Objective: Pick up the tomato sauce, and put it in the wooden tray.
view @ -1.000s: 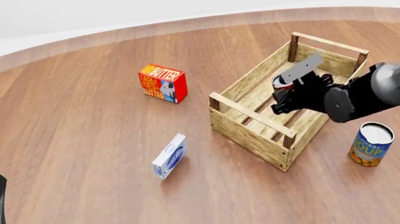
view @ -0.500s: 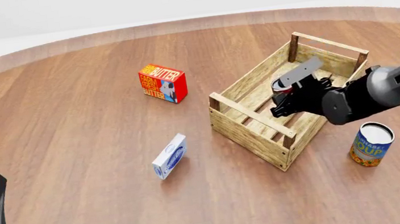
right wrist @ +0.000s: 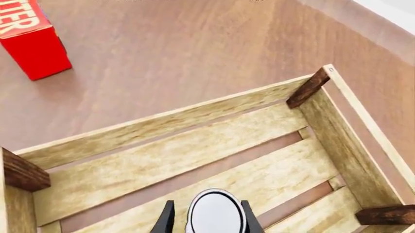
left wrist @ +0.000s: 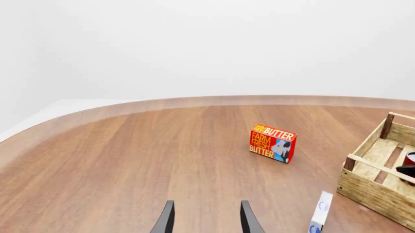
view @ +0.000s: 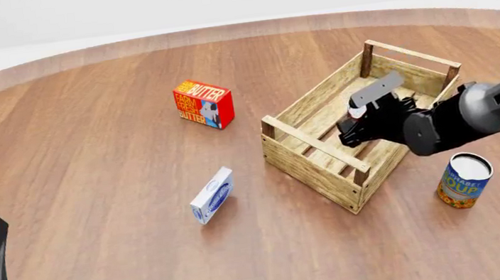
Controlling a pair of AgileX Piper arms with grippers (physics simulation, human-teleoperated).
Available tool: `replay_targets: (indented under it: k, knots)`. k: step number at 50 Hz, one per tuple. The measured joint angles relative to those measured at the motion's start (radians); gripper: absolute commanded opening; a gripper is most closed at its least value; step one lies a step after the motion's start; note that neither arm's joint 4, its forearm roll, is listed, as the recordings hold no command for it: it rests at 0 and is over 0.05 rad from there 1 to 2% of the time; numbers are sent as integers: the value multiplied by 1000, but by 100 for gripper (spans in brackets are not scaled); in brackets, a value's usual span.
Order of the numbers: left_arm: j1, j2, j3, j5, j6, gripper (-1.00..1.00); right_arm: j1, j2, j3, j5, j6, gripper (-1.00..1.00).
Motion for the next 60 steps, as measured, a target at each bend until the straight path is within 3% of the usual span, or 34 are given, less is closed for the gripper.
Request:
replay_targets:
  k: [19, 60]
  knots:
    - [0, 0, 0, 0, 0, 100, 4, -29, 6, 9, 10, 100]
    - [0, 0, 0, 0, 0, 100, -3, -259, 9, 111, 32, 100]
